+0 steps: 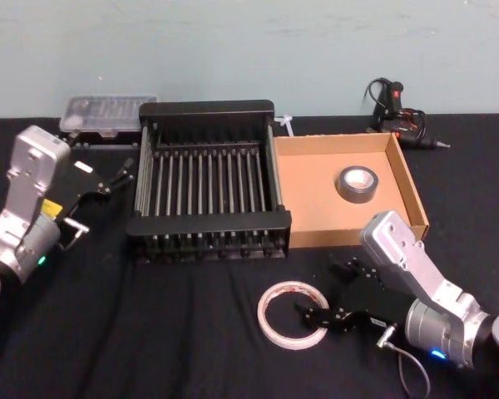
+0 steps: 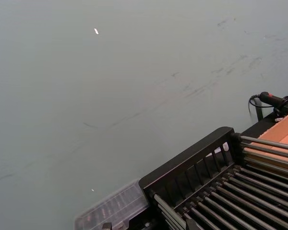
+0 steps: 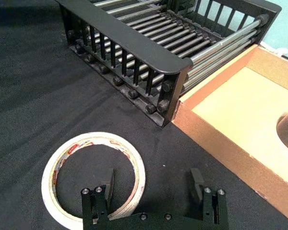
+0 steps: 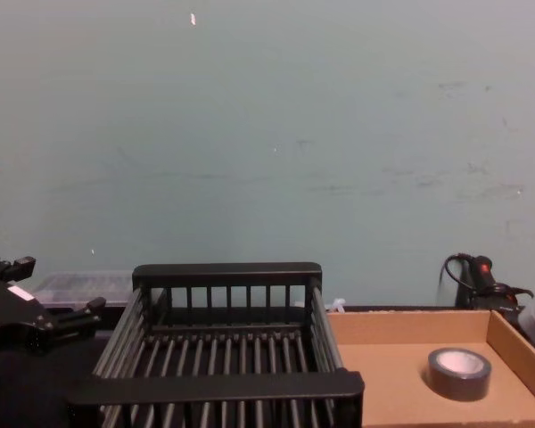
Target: Pick up the white tape and place it into the black box , Pick up the silver tape and place it into the brown box.
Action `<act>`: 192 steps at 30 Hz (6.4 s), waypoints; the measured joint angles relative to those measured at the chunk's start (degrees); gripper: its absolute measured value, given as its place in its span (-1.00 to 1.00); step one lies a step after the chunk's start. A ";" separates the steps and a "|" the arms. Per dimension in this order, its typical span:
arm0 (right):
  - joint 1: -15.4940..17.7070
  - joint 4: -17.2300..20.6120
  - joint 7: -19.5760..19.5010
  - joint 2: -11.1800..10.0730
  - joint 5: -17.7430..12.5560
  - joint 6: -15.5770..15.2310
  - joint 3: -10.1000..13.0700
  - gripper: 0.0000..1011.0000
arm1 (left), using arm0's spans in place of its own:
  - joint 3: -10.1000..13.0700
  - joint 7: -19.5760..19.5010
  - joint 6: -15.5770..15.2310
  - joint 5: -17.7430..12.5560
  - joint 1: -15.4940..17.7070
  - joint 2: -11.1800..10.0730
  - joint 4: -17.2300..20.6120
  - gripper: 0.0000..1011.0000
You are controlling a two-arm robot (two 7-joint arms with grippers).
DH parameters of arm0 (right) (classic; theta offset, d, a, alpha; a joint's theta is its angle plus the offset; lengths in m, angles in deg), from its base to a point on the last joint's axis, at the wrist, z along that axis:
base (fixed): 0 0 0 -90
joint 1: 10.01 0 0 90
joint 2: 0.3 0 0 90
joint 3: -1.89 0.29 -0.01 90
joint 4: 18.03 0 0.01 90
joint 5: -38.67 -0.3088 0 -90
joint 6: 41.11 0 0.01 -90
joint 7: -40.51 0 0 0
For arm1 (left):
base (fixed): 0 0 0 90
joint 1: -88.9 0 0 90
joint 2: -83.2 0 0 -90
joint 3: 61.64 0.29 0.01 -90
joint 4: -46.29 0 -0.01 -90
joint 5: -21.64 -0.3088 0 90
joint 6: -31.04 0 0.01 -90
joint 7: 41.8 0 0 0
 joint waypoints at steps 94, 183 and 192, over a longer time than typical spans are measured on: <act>1.58 1.52 1.57 -0.51 -5.69 5.08 1.96 -0.85 | 0.00 0.00 0.00 0.00 0.00 0.00 0.00 0.98; -16.21 -13.62 -6.08 14.29 -6.59 10.76 0.02 -0.85 | 0.00 0.00 0.00 0.00 0.00 0.00 0.00 0.98; -20.67 -20.53 -5.81 17.19 -4.43 12.09 -0.79 -0.85 | 0.00 0.00 0.00 0.00 0.00 0.00 0.00 0.98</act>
